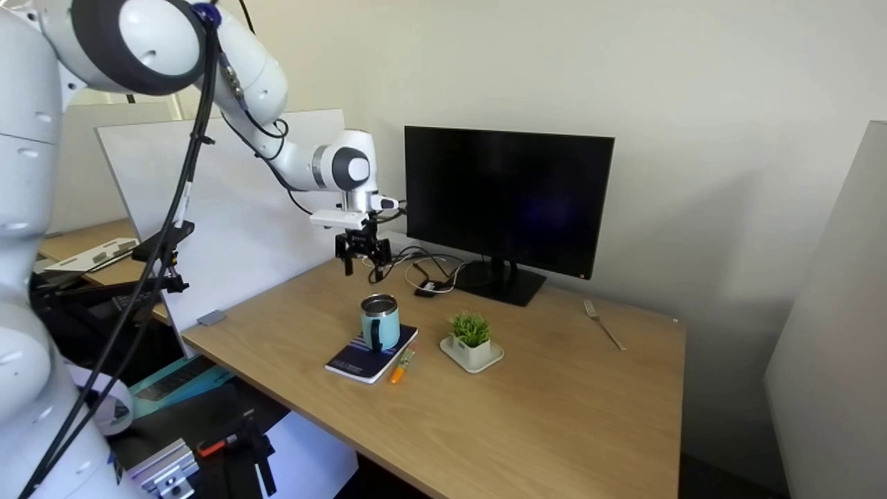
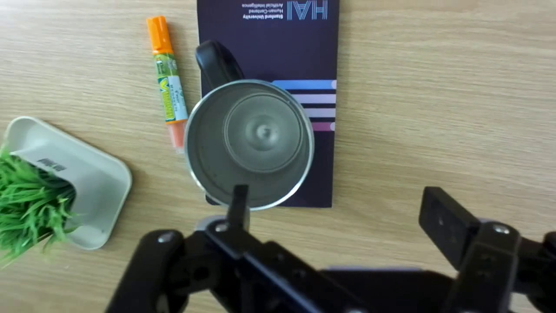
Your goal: Pick up the mug, put it on the book, then put the marker in the mug
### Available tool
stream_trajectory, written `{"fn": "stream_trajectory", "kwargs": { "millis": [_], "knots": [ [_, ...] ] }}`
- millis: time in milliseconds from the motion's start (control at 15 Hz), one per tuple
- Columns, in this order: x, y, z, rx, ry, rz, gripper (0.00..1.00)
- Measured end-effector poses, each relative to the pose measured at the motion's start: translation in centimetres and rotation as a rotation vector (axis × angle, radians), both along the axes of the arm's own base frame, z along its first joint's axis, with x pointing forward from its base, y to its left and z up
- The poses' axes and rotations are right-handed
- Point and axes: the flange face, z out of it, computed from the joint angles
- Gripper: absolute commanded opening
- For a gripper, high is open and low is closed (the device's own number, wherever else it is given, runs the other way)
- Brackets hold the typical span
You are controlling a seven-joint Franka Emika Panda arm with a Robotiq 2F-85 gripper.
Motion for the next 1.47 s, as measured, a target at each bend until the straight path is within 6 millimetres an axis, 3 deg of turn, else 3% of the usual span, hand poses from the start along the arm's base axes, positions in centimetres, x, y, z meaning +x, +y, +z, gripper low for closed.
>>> {"fn": "stream_trajectory", "kwargs": {
  "millis": [133, 333, 467, 600, 867, 1000, 1133, 1267, 1467],
  "knots": [
    [-1.2, 0.0, 4.5, -0.031, -0.026, 0.004, 1.00],
    [-4.6, -1.0, 10.7, -0.079, -0.036, 0.029, 1.00],
    [-7.3, -2.7, 14.0, -0.103, -0.036, 0.076, 1.00],
    [-9.5, -5.9, 16.2, -0.113, -0.039, 0.114, 1.00],
    [-10.8, -16.1, 16.9, -0.104, -0.010, 0.098, 1.00],
    [-10.3, -21.3, 16.0, -0.085, 0.016, 0.023, 1.00],
    [-9.5, -25.2, 14.5, -0.059, 0.036, -0.069, 1.00],
    [-8.9, -26.7, 13.0, -0.047, 0.061, -0.116, 1.00],
    [-9.0, -26.1, 13.4, -0.049, 0.052, -0.103, 1.00]
  ]
}}
